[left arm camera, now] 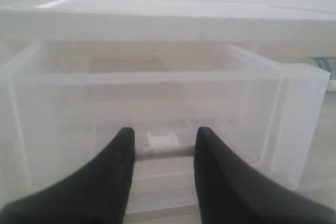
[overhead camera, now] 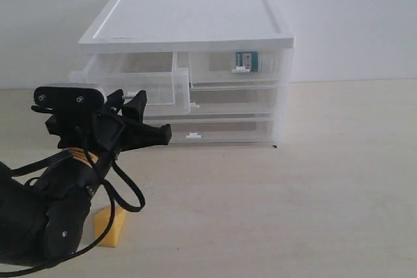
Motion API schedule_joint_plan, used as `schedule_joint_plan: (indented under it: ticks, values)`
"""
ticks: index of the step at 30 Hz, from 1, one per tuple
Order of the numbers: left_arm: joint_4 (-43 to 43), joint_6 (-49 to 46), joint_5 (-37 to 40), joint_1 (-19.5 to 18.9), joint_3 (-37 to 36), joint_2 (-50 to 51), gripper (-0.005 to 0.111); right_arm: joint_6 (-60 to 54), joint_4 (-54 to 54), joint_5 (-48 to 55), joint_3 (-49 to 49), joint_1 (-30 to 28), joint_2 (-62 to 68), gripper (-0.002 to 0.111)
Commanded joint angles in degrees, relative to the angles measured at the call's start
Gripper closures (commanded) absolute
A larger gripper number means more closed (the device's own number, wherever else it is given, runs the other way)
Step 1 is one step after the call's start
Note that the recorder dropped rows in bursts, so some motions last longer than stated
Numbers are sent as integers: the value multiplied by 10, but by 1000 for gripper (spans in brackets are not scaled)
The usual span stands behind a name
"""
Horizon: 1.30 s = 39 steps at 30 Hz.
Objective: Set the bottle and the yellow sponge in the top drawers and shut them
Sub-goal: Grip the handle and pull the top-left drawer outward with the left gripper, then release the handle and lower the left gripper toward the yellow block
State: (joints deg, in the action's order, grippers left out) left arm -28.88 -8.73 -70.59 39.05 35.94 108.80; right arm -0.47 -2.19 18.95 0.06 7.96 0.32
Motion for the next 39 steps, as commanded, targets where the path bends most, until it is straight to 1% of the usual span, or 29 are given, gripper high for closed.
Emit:
schedule_joint_plan:
  ticks: [1,6,11,13,17,19,20,21,22,23,24,26,31,34,39]
  values:
    - [-25,-14,6,26,-36,-45,103,2,1,-4,-1,1,-3,108]
    - [-39,-14,6,57,-67,-59,103,1,1,-4,-1,1,-3,108]
    - [-93,-14,6,89,-78,-61,103,1,1,-5,-1,1,-3,108]
    - [-95,-14,6,99,-85,-61,103,1,1,-5,-1,1,-3,108]
    - [-95,-16,6,103,-86,-61,101,1,1,-5,-1,1,-3,108]
    - [-95,-20,6,103,-86,-61,87,1,1,-5,-1,1,-3,108]
    - [-95,-24,6,103,-86,-61,69,1,1,-5,-1,1,-3,108]
    - [-95,-24,6,103,-86,-61,59,1,1,-5,-1,1,-3,108]
    - [-94,-24,6,103,-86,-61,39,1,1,-5,-1,1,-3,108]
    - [-94,-24,6,103,-86,-61,30,1,1,-5,-1,1,-3,108]
    - [-94,-24,6,103,-86,-61,24,1,1,-5,-1,1,-3,108]
    - [-94,-24,6,103,-86,-61,19,1,1,-5,-1,1,-3,108]
    - [-98,-24,6,103,-87,-65,20,1,1,-5,-1,1,-3,108]
    - [-105,-24,50,103,-95,-82,20,2,1,-5,-1,1,-3,108]
    - [-142,-32,146,103,-125,-136,20,2,1,-5,-1,1,-3,108]
